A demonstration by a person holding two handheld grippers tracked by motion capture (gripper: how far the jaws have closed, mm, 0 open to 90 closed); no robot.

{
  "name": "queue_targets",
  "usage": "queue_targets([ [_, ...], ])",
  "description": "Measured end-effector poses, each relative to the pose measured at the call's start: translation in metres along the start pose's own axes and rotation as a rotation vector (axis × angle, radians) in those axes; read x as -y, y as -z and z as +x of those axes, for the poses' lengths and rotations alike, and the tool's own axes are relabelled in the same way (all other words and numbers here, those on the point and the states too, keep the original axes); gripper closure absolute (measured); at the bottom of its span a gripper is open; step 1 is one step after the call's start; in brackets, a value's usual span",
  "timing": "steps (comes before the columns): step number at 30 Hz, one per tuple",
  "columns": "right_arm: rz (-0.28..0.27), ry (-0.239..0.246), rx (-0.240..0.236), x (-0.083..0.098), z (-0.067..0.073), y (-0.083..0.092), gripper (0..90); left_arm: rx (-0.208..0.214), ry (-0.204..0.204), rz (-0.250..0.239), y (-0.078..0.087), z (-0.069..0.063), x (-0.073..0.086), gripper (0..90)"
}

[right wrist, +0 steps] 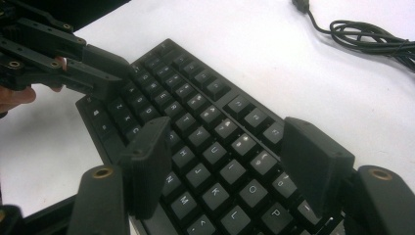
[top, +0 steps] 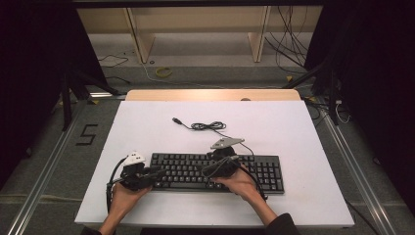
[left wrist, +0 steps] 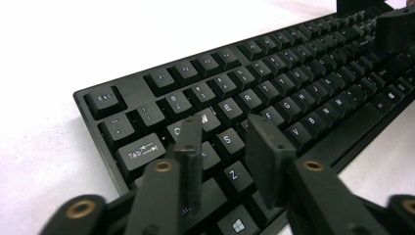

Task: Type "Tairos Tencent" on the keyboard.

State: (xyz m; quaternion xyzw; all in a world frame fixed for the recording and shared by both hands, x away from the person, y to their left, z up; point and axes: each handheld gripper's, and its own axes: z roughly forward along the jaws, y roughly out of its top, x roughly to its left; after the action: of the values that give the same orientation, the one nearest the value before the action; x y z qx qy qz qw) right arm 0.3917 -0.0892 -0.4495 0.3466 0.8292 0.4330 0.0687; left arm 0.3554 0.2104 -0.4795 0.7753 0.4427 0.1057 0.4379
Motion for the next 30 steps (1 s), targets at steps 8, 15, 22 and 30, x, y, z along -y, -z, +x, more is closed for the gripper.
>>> queue_targets([
  [8,0.000,0.000,0.004,0.0000,0.0001,0.0004,35.6,-0.016,-0.007,0.011,-0.0013,0.0007,-0.0008,83.4],
  [15,-0.003,0.002,0.007,-0.0002,0.0001,0.0008,35.1,-0.037,-0.009,0.029,-0.0045,0.0015,-0.0014,89.2],
  [22,-0.005,0.002,0.009,-0.0003,0.0001,0.0010,34.8,-0.043,0.000,0.047,-0.0073,0.0028,-0.0016,89.4],
  [30,0.008,0.002,0.016,0.0002,0.0000,0.0005,43.1,-0.025,0.018,0.074,-0.0096,0.0035,-0.0009,89.4],
])
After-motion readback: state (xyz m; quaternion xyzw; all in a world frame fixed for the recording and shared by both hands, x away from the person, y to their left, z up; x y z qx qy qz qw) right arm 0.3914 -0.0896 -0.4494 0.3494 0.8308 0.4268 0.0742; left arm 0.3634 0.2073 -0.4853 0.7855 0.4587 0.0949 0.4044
